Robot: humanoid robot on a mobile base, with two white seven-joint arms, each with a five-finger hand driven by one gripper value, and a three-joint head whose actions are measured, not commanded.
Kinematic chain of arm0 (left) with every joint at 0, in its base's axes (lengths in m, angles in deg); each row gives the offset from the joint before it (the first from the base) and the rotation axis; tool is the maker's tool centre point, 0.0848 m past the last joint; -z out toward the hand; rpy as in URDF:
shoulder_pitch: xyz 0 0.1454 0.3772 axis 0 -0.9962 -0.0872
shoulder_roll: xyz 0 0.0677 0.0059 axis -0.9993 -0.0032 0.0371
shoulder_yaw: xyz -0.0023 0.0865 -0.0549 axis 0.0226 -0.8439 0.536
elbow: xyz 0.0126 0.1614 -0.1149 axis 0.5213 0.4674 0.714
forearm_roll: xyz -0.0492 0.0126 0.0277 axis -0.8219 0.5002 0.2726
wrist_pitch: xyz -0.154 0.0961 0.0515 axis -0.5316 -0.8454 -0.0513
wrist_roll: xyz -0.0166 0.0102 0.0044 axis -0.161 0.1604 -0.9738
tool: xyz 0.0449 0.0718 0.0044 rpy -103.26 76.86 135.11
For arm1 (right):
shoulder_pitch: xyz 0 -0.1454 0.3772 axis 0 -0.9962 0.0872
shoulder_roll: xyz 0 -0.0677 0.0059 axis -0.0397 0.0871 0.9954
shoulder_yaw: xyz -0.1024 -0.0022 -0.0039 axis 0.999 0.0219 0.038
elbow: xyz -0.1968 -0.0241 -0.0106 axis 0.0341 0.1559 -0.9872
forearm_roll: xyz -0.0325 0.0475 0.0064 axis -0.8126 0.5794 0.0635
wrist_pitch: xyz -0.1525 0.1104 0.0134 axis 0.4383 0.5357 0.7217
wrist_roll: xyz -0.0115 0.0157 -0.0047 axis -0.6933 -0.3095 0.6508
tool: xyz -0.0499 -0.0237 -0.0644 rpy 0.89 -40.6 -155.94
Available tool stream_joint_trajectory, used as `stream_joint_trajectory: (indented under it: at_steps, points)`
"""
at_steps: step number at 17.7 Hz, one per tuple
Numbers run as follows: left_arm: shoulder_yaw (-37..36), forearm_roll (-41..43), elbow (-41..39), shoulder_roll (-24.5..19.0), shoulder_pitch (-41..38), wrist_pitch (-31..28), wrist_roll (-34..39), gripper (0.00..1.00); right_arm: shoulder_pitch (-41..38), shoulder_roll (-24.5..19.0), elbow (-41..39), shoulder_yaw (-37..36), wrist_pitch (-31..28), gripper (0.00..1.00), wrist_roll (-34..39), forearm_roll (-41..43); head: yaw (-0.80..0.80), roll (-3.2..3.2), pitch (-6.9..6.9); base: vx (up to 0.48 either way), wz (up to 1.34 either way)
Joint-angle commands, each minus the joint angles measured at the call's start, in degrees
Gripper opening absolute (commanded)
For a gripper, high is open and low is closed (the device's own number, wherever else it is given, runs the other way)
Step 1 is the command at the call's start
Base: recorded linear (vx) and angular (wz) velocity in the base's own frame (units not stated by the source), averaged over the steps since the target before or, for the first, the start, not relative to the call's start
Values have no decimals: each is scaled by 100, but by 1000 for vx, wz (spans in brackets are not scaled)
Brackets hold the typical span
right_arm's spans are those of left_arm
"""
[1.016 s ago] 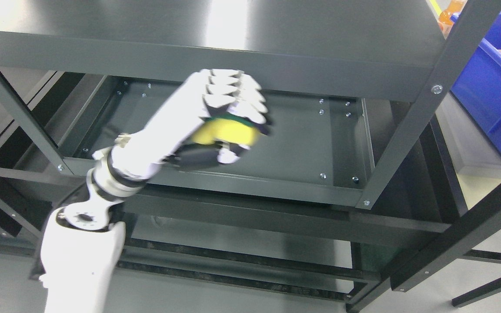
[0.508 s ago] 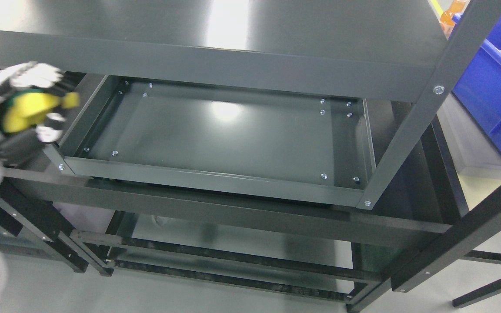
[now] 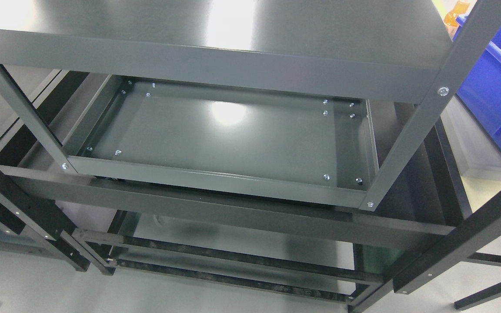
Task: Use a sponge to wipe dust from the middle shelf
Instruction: 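Sweep the sponge back across the shelf surface with the left hand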
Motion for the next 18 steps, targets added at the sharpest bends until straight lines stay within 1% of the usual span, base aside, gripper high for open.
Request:
stream_joint_trajectory:
  at_steps: [1, 3, 5, 8, 9, 10, 11, 13, 14, 18]
  points:
    - [-1195, -42, -622, 243, -19, 13, -19, 0, 0, 100, -100, 5, -4, 100, -5, 0, 0, 0, 0, 0, 0]
    - [-2381, 177, -1106, 787, -2, 13, -27, 0, 0, 100, -100, -4, -4, 100, -5, 0, 0, 0, 0, 0, 0]
    - [-2965, 580, -1292, 1262, 243, 13, -36, 0, 0, 100, -100, -4, -4, 100, -5, 0, 0, 0, 0, 0, 0]
    - [-3353, 1231, -1302, 2237, 788, 13, -54, 0, 0, 100, -100, -4, -4, 100, -5, 0, 0, 0, 0, 0, 0]
    - [-3484, 1442, -1302, 2623, 972, 13, -54, 0, 0, 100, -100, -4, -4, 100, -5, 0, 0, 0, 0, 0, 0]
    - [-3642, 1592, -1302, 2896, 1148, 13, -54, 0, 0, 100, -100, -4, -4, 100, -5, 0, 0, 0, 0, 0, 0]
    - [-3835, 1733, -1302, 2896, 1272, 13, -63, 0, 0, 100, -100, -4, -4, 100, -5, 0, 0, 0, 0, 0, 0]
    - [-4554, 1866, -1302, 2896, 1404, 13, 16, 0, 0, 100, -100, -4, -4, 100, -5, 0, 0, 0, 0, 0, 0]
    - [-4941, 1875, -1310, 2896, 1422, 13, 147, 0, 0, 100, -100, 5, -4, 100, -5, 0, 0, 0, 0, 0, 0]
    - [-5945, 1936, -1293, 2896, 1527, 13, 535, 0, 0, 100, -100, 5, -4, 100, -5, 0, 0, 0, 0, 0, 0]
